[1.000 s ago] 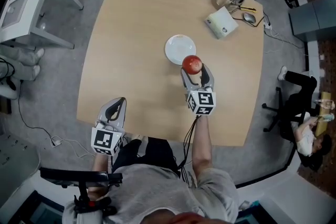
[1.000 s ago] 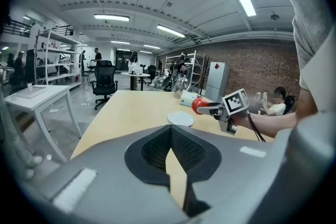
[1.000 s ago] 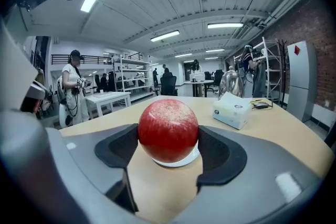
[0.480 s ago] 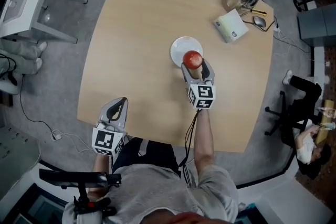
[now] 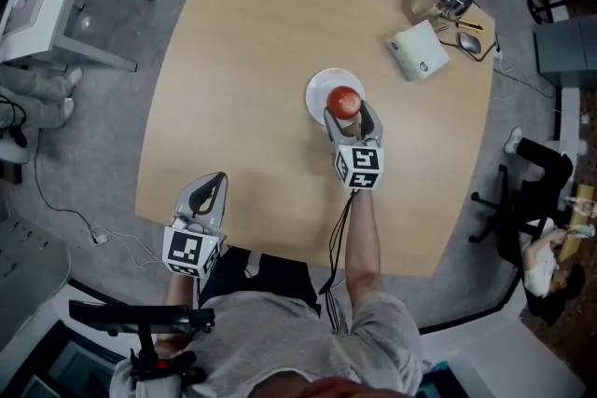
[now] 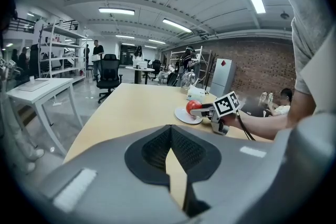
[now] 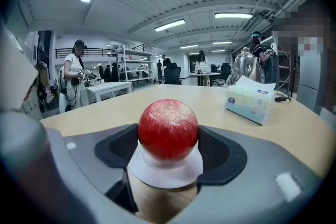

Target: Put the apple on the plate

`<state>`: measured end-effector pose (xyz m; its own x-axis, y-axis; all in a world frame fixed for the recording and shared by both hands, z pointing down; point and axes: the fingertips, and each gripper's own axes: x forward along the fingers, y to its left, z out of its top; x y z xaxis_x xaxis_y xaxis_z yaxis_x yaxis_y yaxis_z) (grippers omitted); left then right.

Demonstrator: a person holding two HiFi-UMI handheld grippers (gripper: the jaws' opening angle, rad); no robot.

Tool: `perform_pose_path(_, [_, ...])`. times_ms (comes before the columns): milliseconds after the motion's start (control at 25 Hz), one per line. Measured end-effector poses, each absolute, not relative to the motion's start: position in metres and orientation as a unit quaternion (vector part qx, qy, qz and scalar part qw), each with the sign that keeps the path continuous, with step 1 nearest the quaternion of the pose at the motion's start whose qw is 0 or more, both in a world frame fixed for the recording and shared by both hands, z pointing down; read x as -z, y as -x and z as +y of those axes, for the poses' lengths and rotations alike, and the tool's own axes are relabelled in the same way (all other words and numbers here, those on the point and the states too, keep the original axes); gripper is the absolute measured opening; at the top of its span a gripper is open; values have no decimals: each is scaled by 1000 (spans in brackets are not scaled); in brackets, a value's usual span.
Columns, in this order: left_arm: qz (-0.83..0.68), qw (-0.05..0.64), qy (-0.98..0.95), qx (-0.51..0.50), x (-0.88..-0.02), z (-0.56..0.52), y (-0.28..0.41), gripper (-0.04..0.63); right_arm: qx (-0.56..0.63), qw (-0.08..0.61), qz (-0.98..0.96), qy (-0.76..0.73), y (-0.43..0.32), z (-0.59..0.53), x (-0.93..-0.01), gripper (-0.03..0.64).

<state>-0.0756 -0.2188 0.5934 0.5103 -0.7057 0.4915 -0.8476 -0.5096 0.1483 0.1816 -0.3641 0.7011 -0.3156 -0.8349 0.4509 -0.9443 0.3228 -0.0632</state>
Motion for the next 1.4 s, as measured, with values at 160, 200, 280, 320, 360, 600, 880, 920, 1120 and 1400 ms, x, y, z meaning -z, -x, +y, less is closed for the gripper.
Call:
perform_pose_path(160, [-457,190,-848,-189,-593,-220,74,20,-163,174,-795,-558,-181,-364,-704,360])
perform_pose_path(200, [-457,190,-848,-190,-593,-220,74,20,-164,175,-795,-558,-181,-364,-705,360])
perform_pose_path(280, [-457,190,-848,-190,-593,-222,74,20,-164,176,-794,-558,-181,-365,-706,360])
perform_pose_path(320, [-458,190,-848,-190,-593,-222,74,20,-164,176,-794,-558,-181,-365,-707,360])
perform_pose_path(360, [-458,190,-847,-190,-594,-222,74,20,-164,177,-793,-559,-181,-365,-708,361])
perform_pose_path(600, [-460,193,-846,-189,-595,-220,77,20,-161,177,-791,-562,-181,-363,-709,362])
perform_pose_path(880, [-460,190,-847,-186,-594,-220,76,20,-157,180,-780,-578,-184,-366,-712,365])
perform_pose_path(920, [-461,190,-847,-186,-595,-220,77,20,-157,181,-779,-580,-185,-367,-713,365])
perform_pose_path(1120, [-464,191,-845,-185,-596,-221,80,20,-160,174,-775,-586,-188,-370,-712,376])
perform_pose_path(1400, [-462,184,-850,-175,-593,-225,76,20,-155,168,-776,-588,-192,-369,-704,379])
